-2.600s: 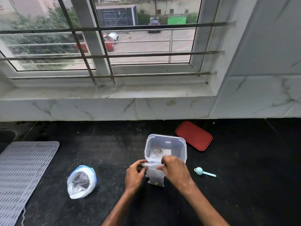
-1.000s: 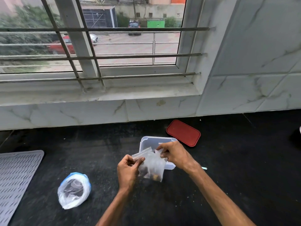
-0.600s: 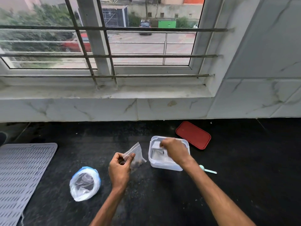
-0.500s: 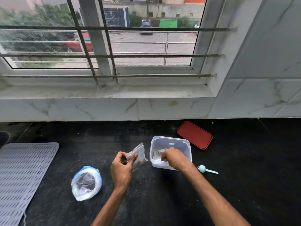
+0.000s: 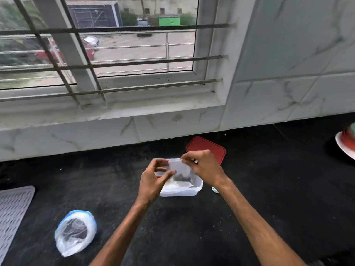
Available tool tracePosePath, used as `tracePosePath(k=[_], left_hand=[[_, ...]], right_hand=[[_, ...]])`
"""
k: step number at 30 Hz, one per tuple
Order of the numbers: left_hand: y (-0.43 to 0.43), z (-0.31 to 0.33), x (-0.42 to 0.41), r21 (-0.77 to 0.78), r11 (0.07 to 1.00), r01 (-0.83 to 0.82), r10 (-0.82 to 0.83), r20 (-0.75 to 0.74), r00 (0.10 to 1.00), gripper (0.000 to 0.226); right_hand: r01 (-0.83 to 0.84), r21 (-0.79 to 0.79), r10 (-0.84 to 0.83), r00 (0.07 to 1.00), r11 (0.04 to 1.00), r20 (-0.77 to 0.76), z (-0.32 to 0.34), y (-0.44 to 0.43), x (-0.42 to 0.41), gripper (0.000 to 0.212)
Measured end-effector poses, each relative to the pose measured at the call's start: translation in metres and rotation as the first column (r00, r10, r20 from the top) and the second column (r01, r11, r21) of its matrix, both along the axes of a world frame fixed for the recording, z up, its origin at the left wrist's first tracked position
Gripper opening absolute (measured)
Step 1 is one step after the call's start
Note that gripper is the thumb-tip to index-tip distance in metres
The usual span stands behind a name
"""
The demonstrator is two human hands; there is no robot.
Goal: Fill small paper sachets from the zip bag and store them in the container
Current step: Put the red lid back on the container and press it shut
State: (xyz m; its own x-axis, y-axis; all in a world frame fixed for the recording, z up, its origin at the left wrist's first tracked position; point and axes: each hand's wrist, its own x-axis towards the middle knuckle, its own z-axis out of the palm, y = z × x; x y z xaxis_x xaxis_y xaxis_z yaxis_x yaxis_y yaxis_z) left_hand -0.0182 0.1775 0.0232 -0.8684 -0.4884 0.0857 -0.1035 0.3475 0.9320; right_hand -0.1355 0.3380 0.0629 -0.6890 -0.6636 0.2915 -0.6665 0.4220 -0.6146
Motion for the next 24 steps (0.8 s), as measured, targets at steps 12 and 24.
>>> tracePosePath(k=[12,24], left_hand=[[-0.006,-0.052,-0.013,-0.37,0.929,0.03,0.098,0.323,0.941,0.073],[0.009,-0.054,0.029,-0.252,0.968,-0.009,0.1,0.351,0.931,0.072]], right_hand=[[-0.077,0.177,0.049,0.987,0.981,0.154,-0.069,0.012,-0.021,0.018],[0.073,0.741,-0.204,0.975,0.667,0.088,-0.135,0.02,-0.137,0.088]])
